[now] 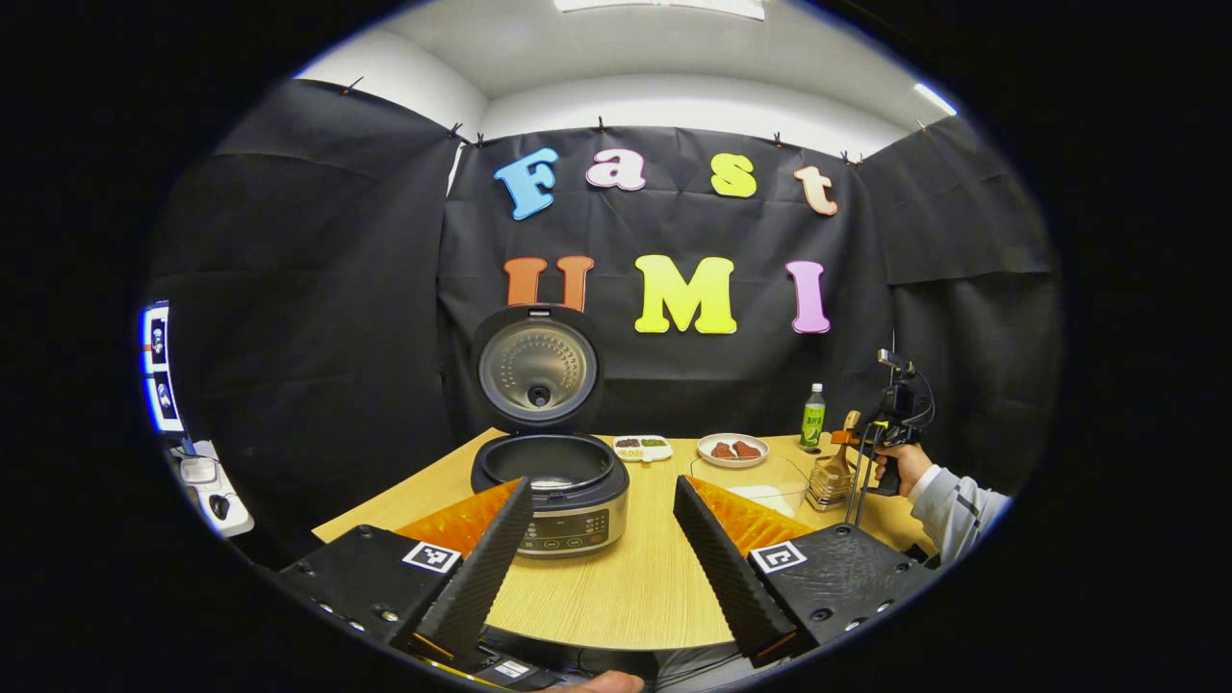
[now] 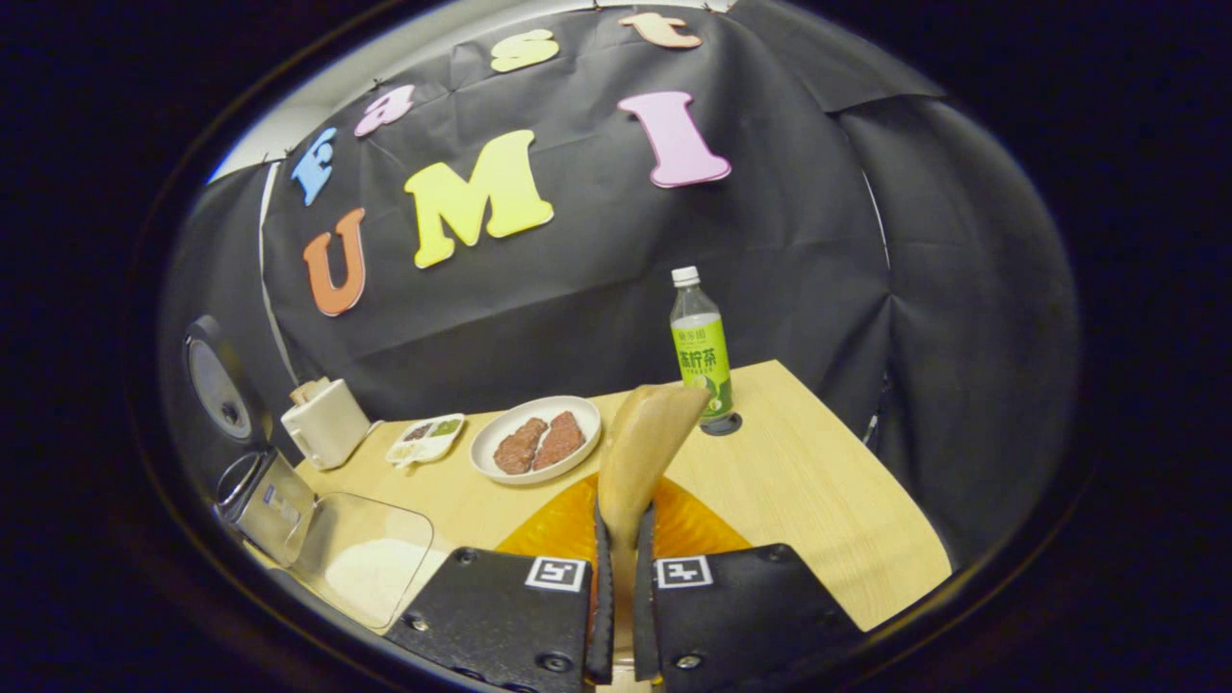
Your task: Close the left gripper, press the button to open the rice cooker; take a wooden spoon from the chopstick holder with the right hand, scoop a spoonful of rice and pour it into the rice cooker, then put the wooden spoon back into the chopstick holder.
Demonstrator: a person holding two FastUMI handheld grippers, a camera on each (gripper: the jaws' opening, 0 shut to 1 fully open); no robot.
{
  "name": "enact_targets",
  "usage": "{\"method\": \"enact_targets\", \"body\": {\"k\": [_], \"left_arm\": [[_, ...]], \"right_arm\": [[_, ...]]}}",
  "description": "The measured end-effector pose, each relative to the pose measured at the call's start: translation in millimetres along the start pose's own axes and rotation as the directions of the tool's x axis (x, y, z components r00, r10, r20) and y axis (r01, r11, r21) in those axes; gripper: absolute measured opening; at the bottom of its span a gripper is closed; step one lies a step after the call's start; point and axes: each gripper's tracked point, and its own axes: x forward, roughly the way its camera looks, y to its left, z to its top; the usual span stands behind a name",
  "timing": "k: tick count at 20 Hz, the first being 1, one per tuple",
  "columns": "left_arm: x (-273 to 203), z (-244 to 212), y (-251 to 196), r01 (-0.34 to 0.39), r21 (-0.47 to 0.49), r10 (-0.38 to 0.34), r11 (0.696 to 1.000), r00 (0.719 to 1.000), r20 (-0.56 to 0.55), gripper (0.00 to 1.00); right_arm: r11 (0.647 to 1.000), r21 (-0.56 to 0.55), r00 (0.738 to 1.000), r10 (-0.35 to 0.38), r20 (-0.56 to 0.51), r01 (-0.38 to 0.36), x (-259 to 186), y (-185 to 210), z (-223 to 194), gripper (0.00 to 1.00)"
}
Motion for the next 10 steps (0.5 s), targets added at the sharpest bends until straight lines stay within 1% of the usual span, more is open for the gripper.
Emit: {"method": "enact_targets", "body": {"k": [4,7,10], "left_arm": [[-15.4,-0.3,16.2,-0.013,-0.006,0.013,1.000,1.000,0.014,0.94],[-26.2,5.1,27.3,-0.024,-0.016,0.025,1.000,0.999,0.027,0.94],[-32.6,14.6,34.0,-0.026,-0.036,0.028,0.999,0.998,0.051,0.95]], "right_arm": [[0.999,-0.046,0.995,0.007,0.097,-0.003,-25.4,13.0,35.6,0.12],[0.993,-0.110,0.985,-0.014,0.171,0.033,-48.8,23.1,64.4,0.12],[0.989,-0.149,0.975,0.006,0.221,0.028,-70.6,42.9,84.0,0.12]]}}
